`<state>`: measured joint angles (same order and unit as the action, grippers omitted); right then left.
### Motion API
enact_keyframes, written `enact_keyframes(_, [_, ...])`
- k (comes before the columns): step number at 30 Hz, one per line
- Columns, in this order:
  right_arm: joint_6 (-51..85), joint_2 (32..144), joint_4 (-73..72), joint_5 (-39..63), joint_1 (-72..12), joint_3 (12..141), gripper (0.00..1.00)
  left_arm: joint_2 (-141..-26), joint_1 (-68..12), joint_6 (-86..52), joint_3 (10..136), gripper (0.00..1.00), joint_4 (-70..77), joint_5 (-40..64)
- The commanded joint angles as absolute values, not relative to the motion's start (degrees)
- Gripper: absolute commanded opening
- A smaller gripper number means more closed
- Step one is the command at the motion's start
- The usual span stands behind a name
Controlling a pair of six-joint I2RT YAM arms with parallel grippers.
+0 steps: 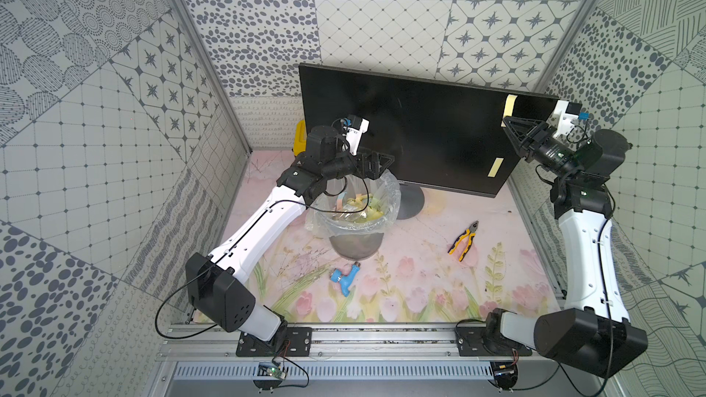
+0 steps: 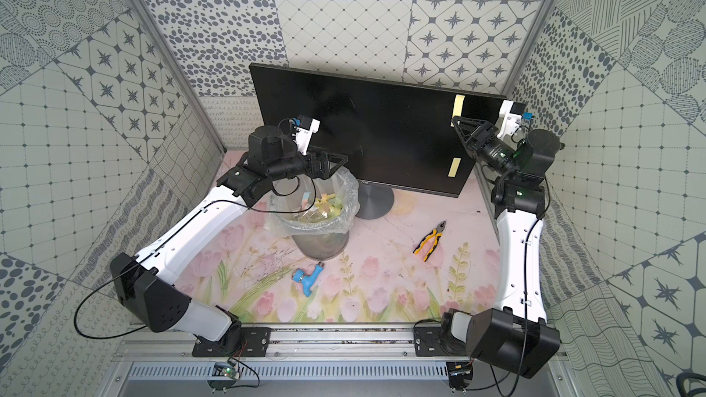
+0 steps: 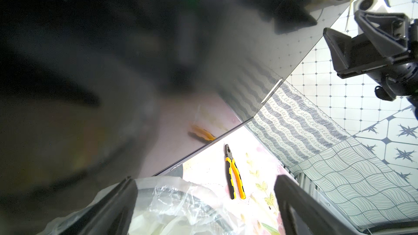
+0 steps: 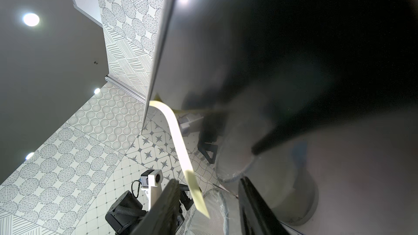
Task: Remove the sticky note from the monitor
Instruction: Tear off the sticky note from the monitor.
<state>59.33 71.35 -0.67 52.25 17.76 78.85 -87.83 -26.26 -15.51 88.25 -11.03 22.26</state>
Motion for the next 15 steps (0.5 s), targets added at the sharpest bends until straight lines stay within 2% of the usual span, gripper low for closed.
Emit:
enact_keyframes(1, [58.5,71.1,-3.3,51.5,17.3,79.7,0.39,-87.8,-26.5,-13.8,89.1,0.99,-10.5,21.6])
enact_keyframes(13, [56.4,69.1,-1.6,50.2,17.2,79.8,0.01,-87.6,-26.6,-13.2,89.0,0.99,-11.1,21.6])
enact_keyframes(15, [55.9,68.8,-1.1,50.1,17.2,79.9,0.0,-87.6,-26.6,-13.1,88.9,0.99,-11.0,21.6])
